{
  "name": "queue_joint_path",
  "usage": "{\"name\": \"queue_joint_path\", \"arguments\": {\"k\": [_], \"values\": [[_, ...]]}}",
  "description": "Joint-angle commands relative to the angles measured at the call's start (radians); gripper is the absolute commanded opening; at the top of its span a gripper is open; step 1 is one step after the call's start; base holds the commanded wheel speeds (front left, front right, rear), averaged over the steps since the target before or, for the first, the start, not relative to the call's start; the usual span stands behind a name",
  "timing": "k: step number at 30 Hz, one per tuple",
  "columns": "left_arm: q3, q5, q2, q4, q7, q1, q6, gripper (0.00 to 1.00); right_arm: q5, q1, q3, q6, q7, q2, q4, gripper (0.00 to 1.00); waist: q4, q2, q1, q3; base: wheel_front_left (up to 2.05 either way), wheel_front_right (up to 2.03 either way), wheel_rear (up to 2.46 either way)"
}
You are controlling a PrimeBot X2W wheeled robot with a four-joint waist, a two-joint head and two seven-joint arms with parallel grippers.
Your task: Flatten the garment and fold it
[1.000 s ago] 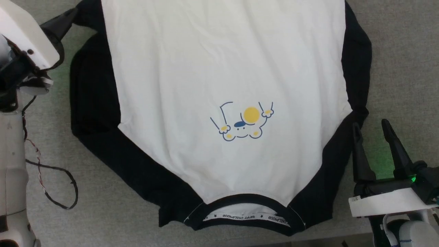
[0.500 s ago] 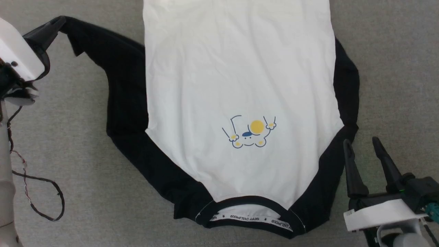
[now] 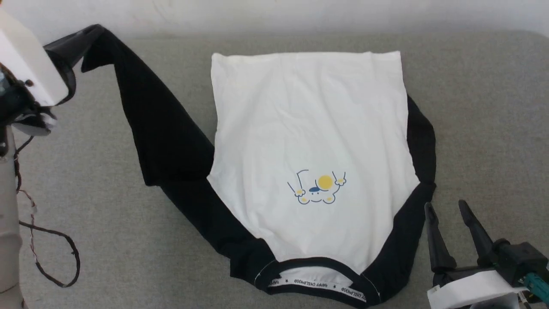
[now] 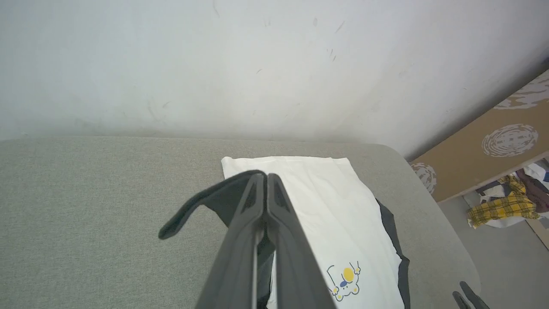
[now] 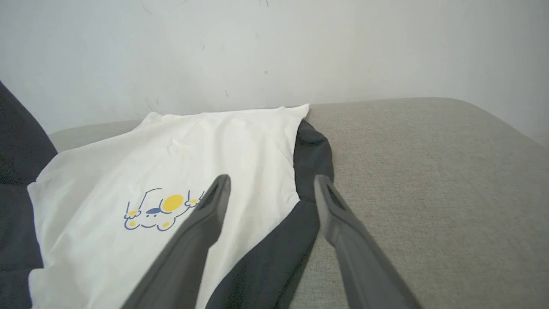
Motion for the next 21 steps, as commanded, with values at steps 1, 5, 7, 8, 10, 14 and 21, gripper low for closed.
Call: {"name": "queue_joint_path", "arguments": {"k": [1, 5, 7, 8, 10, 14, 21], "values": [[-0.005, -0.009, -0.004, -0.008, 0.005, 0.017, 0.004, 0.00, 0.006, 0.009, 0.001, -0.001, 0.000, 0.002, 0.001, 1.00, 0.012, 0.0000, 0.0003, -0.059, 0.00, 0.00, 0.00], [-0.037, -0.025, -0.011, -0.060, 0.061, 0.029, 0.012, 0.00, 0.010, 0.031, -0.001, -0.001, 0.004, 0.002, 0.001, 1.00, 0.014, 0.0000, 0.0003, -0.102, 0.00, 0.00, 0.00], [-0.048, -0.038, -0.020, -0.091, 0.080, 0.033, 0.016, 0.00, 0.011, 0.041, -0.004, -0.001, 0.007, 0.002, 0.000, 1.00, 0.016, 0.0000, 0.0003, -0.116, 0.00, 0.00, 0.00], [-0.057, -0.044, -0.026, -0.107, 0.090, 0.034, 0.015, 0.00, 0.012, 0.045, -0.006, -0.001, 0.008, 0.002, 0.000, 1.00, 0.018, 0.0000, 0.0003, -0.122, 0.00, 0.00, 0.00], [-0.077, -0.057, -0.043, -0.135, 0.107, 0.038, 0.016, 0.00, 0.013, 0.054, -0.010, -0.001, 0.009, 0.002, -0.001, 1.00, 0.022, 0.0000, 0.0003, -0.133, 0.00, 0.00, 0.00], [-0.141, -0.065, -0.073, -0.176, 0.147, 0.050, 0.006, 0.00, 0.020, 0.066, -0.015, -0.001, 0.009, 0.002, -0.002, 1.00, 0.032, 0.0000, 0.0003, -0.147, 0.00, 0.00, 0.00], [-0.292, -0.036, -0.166, -0.215, 0.146, 0.095, -0.029, 0.00, 0.027, 0.075, -0.016, -0.001, 0.004, 0.002, -0.001, 1.00, 0.047, 0.0000, 0.0003, -0.151, 0.00, 0.00, 0.00]]}}
